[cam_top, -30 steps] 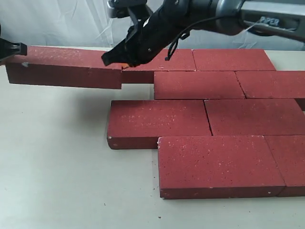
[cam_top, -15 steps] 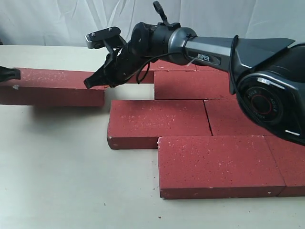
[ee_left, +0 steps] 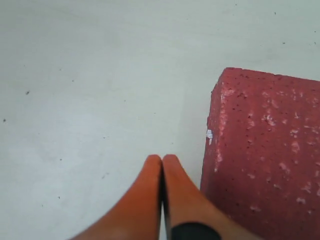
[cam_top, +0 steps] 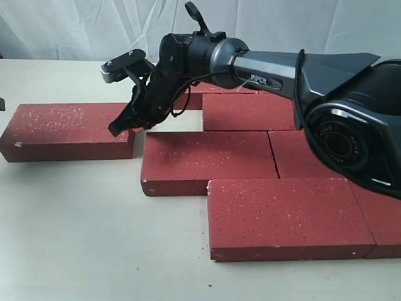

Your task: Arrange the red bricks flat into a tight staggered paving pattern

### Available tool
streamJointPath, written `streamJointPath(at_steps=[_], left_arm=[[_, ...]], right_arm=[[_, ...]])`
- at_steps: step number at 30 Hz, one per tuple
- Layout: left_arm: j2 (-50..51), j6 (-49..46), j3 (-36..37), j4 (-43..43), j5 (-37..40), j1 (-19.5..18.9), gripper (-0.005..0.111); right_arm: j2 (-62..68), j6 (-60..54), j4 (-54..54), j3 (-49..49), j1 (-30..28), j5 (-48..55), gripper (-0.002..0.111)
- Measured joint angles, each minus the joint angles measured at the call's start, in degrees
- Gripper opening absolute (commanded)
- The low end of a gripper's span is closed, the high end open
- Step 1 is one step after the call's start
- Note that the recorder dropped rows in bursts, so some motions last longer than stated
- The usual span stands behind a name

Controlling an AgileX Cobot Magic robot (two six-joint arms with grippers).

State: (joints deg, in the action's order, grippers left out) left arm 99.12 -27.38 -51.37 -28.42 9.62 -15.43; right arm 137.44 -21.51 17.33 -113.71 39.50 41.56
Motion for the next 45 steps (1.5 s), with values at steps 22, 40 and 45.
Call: streamJointPath(at_steps=[22,40,45], left_arm=[[0.4,0.3,0.0,-8.1,0.6,-0.1,0.0],[9.9,0.3,-3.7,-10.9,0.8,2.4,0.0],[11.0,0.3,-4.7,-11.8,1.9,2.6,0.0]], right_arm=[[2.2,-20.2,17.2,-0.3,4.9,10.4,-0.001],[4.3,-13.6,10.0,-3.6,4.7,4.3,-0.001],[4.3,-11.1,7.1,-6.9,4.7,8.9,-0.001]])
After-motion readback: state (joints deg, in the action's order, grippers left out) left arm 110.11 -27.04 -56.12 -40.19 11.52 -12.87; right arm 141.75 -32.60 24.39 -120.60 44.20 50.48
